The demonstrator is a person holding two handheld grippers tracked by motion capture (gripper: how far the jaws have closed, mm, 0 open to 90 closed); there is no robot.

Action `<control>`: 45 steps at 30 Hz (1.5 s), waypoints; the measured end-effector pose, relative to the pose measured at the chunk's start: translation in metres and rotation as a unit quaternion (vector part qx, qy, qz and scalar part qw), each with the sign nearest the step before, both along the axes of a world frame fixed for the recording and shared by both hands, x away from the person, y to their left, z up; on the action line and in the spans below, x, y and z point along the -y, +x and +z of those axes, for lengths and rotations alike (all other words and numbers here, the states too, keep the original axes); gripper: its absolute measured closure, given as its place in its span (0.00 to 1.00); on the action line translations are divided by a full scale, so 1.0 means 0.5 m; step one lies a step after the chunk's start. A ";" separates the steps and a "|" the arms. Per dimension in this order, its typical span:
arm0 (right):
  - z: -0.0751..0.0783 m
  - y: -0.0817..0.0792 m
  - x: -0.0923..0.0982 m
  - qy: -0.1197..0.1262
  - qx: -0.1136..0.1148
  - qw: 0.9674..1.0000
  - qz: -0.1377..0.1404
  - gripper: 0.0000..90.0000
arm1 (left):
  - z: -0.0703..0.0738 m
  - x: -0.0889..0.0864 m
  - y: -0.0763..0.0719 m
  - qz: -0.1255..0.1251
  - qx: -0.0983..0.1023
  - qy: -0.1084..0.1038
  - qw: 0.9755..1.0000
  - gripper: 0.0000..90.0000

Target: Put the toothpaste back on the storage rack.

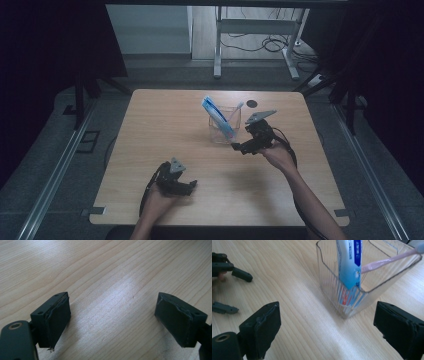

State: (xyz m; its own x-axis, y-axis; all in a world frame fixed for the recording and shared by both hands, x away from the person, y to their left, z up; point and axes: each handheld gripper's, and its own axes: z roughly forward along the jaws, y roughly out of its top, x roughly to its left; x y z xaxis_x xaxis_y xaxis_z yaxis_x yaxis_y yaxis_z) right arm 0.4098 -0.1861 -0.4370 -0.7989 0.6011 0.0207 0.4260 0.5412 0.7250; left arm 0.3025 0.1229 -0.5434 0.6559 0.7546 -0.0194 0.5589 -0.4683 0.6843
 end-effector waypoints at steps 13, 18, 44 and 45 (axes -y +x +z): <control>-0.029 -0.035 0.035 -0.006 -0.001 1.000 -0.010 0.08 | 0.000 0.000 0.000 -0.001 0.001 0.001 1.000 0.15; -0.039 -0.048 0.047 -0.008 -0.002 1.000 -0.015 0.08 | 0.000 0.000 0.000 0.000 0.001 0.000 1.000 0.15; -0.095 -0.132 0.128 -0.005 -0.020 0.999 -0.043 0.00 | -0.001 0.001 0.000 0.003 0.001 -0.003 1.000 0.15; -0.099 -0.136 0.131 -0.004 -0.021 0.999 -0.045 0.00 | -0.001 0.001 -0.001 0.004 0.001 -0.004 1.000 0.15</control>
State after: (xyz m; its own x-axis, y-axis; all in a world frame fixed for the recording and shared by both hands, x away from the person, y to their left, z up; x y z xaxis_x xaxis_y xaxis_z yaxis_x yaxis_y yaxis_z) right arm 0.3419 -0.2516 -0.4863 -0.7407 0.6701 0.0484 0.5027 0.5050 0.7016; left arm 0.3022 0.1224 -0.5438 0.6506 0.7590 -0.0241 0.5613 -0.4592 0.6885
